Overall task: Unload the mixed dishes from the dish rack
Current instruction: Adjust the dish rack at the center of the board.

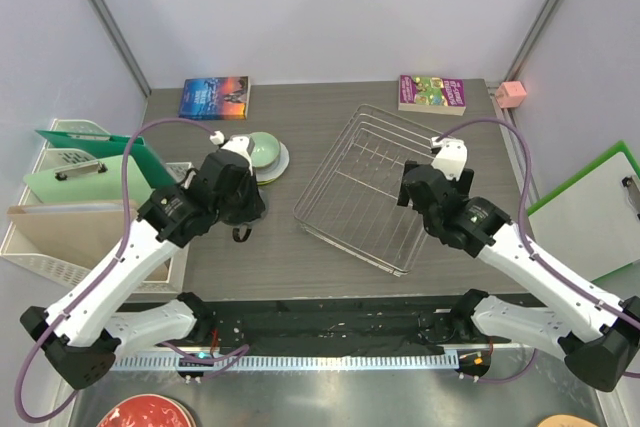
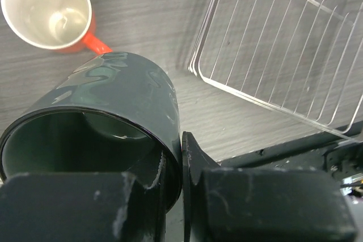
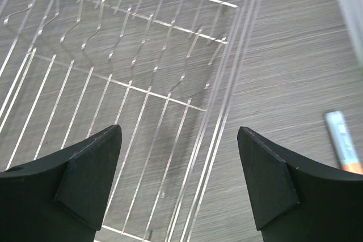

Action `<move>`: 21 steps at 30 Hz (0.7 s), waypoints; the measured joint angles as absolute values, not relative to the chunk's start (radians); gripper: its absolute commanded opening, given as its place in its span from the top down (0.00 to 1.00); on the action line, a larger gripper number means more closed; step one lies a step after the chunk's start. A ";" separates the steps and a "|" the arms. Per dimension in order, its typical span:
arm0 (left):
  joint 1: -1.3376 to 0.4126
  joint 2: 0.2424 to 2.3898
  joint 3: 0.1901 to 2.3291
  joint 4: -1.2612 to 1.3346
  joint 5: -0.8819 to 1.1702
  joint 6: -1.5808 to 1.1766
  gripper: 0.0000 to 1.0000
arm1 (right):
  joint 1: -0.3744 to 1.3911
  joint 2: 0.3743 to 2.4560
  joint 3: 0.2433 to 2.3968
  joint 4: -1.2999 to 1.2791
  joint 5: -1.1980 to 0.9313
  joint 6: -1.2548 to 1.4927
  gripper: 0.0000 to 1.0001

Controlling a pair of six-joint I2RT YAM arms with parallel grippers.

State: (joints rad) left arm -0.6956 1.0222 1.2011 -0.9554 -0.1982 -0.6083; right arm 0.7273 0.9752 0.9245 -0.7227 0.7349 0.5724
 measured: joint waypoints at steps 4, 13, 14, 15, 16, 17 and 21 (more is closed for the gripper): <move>-0.706 1.022 1.176 -0.962 -0.200 -0.603 1.00 | 0.726 0.992 0.942 -0.770 0.801 0.577 0.05; -0.707 1.002 1.138 -0.949 -0.197 -0.600 1.00 | 0.687 1.060 0.848 -0.806 0.834 0.632 0.02; -0.707 0.997 1.135 -0.945 -0.196 -0.600 1.00 | 0.677 1.060 0.838 -0.805 0.831 0.637 0.02; -0.707 0.989 1.129 -0.939 -0.194 -0.599 1.00 | 0.661 1.060 0.826 -0.803 0.823 0.643 0.02; -0.707 0.982 1.123 -0.932 -0.191 -0.599 1.00 | 0.638 1.060 0.812 -0.796 0.805 0.648 0.02; -0.707 0.976 1.118 -0.927 -0.189 -0.599 1.00 | 0.621 1.060 0.801 -0.789 0.793 0.652 0.02; -0.707 0.958 1.092 -0.908 -0.176 -0.600 1.00 | 0.535 1.068 0.722 -0.717 0.690 0.675 0.20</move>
